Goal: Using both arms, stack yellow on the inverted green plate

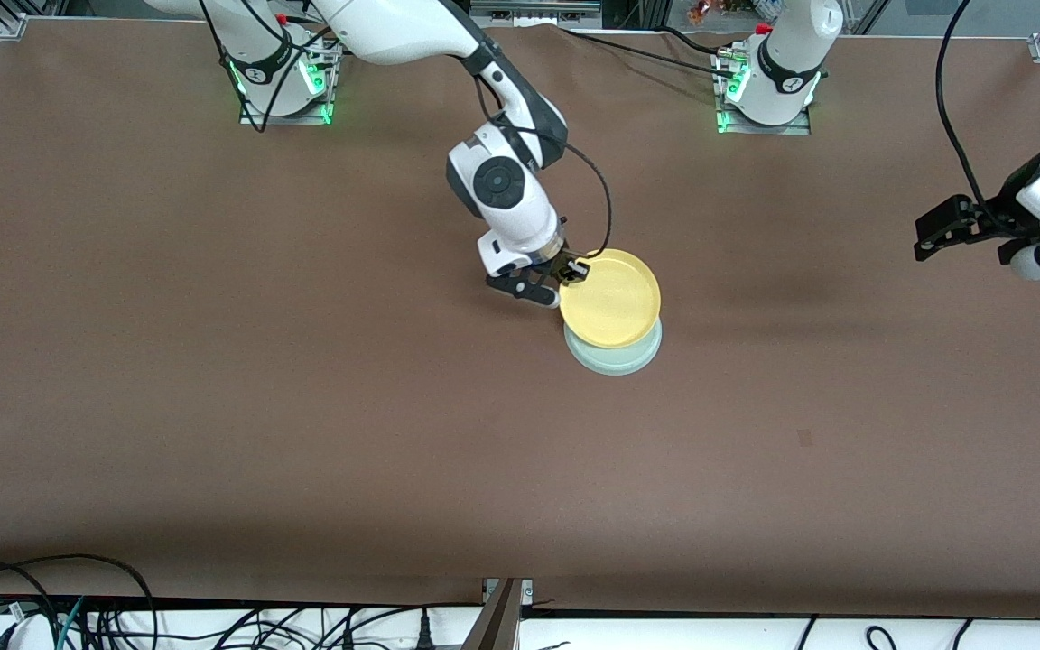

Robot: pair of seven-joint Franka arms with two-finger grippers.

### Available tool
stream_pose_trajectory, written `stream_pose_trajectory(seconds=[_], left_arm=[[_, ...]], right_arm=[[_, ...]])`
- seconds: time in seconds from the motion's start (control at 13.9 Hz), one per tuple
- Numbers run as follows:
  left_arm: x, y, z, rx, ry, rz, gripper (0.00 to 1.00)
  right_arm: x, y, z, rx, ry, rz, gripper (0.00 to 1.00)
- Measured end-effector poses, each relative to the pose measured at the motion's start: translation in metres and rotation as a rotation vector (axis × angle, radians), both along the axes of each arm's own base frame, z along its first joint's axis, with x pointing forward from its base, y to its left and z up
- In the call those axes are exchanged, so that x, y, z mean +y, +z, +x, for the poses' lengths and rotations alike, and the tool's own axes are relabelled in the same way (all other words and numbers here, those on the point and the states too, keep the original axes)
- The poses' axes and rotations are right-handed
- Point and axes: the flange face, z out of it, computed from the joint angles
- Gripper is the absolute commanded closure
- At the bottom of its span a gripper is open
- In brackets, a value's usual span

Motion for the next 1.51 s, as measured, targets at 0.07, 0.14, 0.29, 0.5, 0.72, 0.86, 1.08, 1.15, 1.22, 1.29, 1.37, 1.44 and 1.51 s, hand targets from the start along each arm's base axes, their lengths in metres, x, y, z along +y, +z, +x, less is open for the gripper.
stream_pose_trajectory(seconds=[0.07,0.14,0.29,0.5,0.72,0.86,1.08,1.15,1.22,1.29,1.37,1.44,1.51], left_arm=[[0.003,-0.003,-0.008,0.004,0.005,0.002,0.0],[0.004,-0.003,-0.015,0.008,0.008,0.003,0.0],[0.004,-0.001,-0.02,0.006,0.007,0.003,0.0],[-0.001,-0.003,-0.02,0.005,-0.021,0.039,0.0],[-0.021,-0.003,-0.02,0.005,-0.069,0.084,0.0],[-0.022,-0.004,-0.021,0.005,-0.073,0.085,0.0],[-0.022,-0.004,-0.021,0.009,-0.072,0.086,0.0],[-0.022,-0.004,-0.021,0.011,-0.071,0.086,0.0],[-0.022,-0.004,-0.021,0.012,-0.072,0.086,0.0],[-0.022,-0.004,-0.021,0.011,-0.072,0.086,0.0],[-0.022,-0.004,-0.021,0.011,-0.072,0.086,0.0],[-0.022,-0.004,-0.021,0.011,-0.072,0.086,0.0],[-0.023,-0.004,-0.021,0.011,-0.073,0.086,0.0]], right_arm=[[0.002,-0.003,-0.001,-0.004,-0.003,0.001,1.0],[0.002,-0.003,0.002,-0.009,-0.006,0.003,1.0],[0.003,0.002,0.011,-0.022,-0.019,0.013,1.0],[0.009,-0.003,0.018,-0.027,-0.036,0.021,1.0],[0.012,-0.014,0.02,-0.027,-0.036,0.017,1.0],[0.012,-0.013,0.021,-0.029,-0.036,0.017,1.0],[0.009,-0.013,0.025,-0.033,-0.041,0.015,1.0],[0.007,-0.012,0.027,-0.034,-0.046,0.015,1.0],[0.005,-0.012,0.03,-0.035,-0.049,0.014,1.0],[0.004,-0.012,0.031,-0.036,-0.051,0.013,0.72],[0.004,-0.012,0.031,-0.037,-0.052,0.013,0.01],[0.003,-0.012,0.032,-0.037,-0.052,0.012,0.0],[0.002,-0.012,0.033,-0.039,-0.054,0.01,0.0]])
